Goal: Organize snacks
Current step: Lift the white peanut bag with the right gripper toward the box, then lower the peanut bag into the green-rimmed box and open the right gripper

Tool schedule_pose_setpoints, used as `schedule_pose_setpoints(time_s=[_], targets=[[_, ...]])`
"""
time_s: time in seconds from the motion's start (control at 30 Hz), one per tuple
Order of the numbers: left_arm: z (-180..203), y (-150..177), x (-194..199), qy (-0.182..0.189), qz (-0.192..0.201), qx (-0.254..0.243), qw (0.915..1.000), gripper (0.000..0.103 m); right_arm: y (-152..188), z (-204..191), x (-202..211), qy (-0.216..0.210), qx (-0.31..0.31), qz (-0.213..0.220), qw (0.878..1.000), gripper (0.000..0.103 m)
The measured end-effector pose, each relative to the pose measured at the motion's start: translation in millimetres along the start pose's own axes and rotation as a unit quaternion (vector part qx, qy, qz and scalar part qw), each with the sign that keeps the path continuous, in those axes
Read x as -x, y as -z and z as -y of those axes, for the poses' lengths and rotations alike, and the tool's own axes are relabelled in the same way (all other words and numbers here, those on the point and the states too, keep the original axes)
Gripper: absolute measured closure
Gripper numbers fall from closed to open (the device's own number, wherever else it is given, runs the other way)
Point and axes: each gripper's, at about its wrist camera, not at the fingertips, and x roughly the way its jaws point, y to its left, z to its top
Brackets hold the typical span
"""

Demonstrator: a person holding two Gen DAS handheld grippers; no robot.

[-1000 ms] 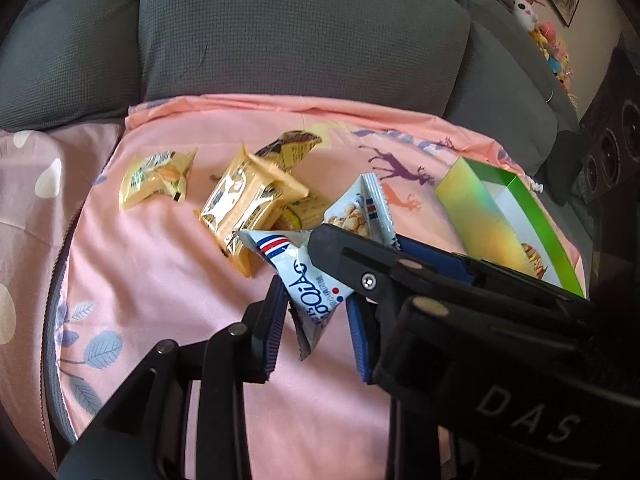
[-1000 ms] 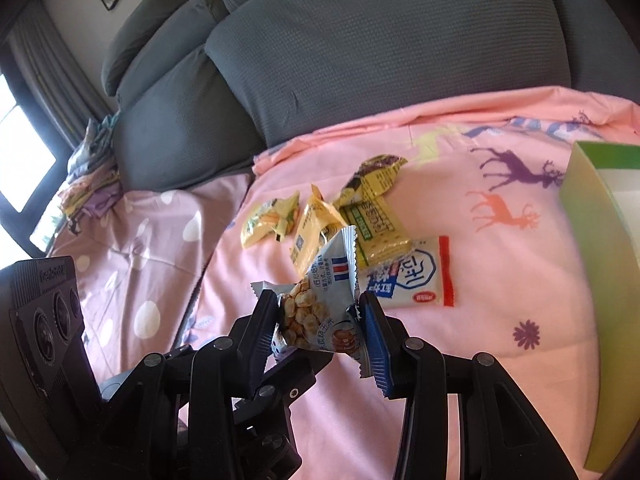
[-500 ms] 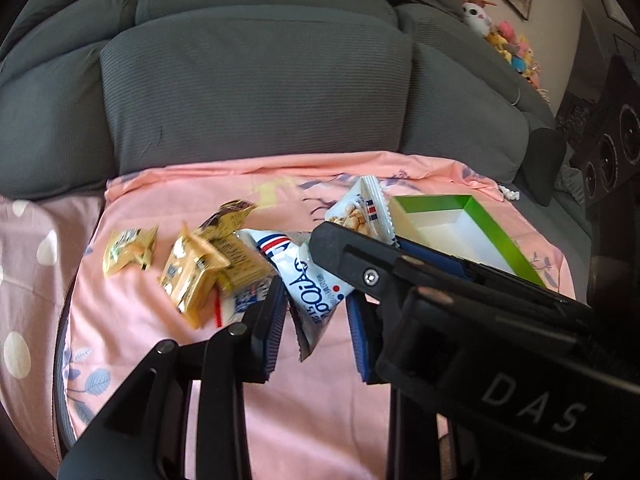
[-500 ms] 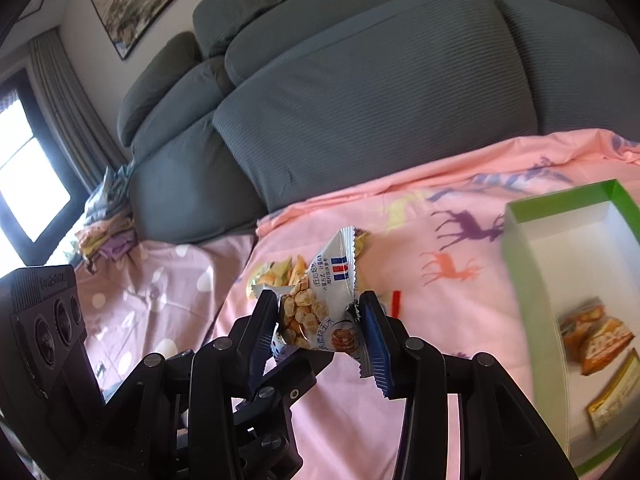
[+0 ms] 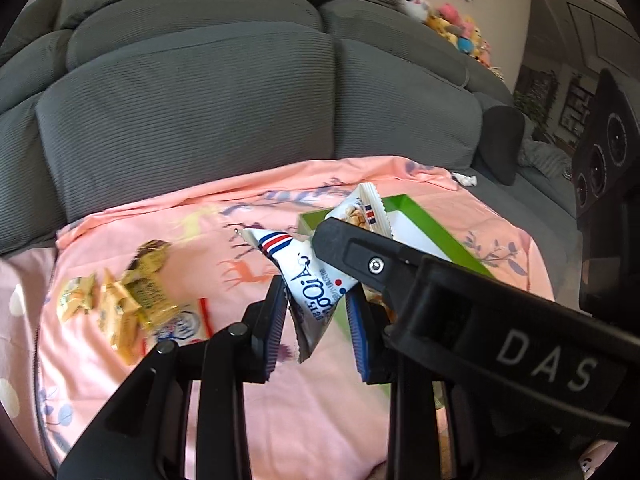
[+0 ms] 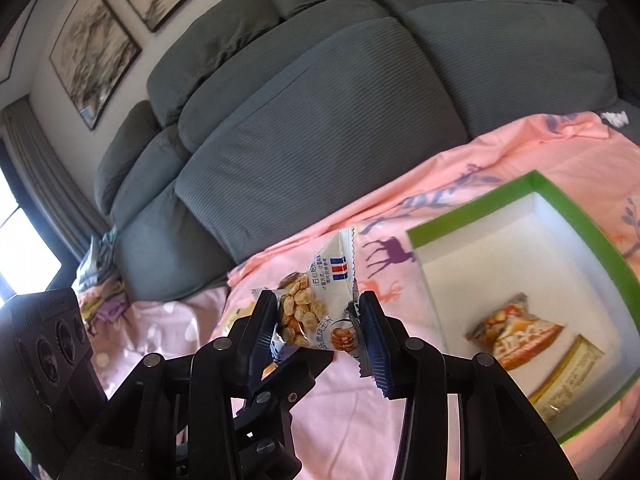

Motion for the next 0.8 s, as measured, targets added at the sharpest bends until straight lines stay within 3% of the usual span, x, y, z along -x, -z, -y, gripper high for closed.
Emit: schedule_pose_setpoints(time_s=[0.37,0.8], targets=[[41,-4,-38,0.051,-0.036,-0.027,0.9977,0.075,-6,49,17,0.063,-0.069,0.008,0.996,0.058],[67,-1,-73,0.095,-0.088,-0.024,0.9913,0.075,-6,98,21,0.096,-0.13,-0.008,0.987,0.058]])
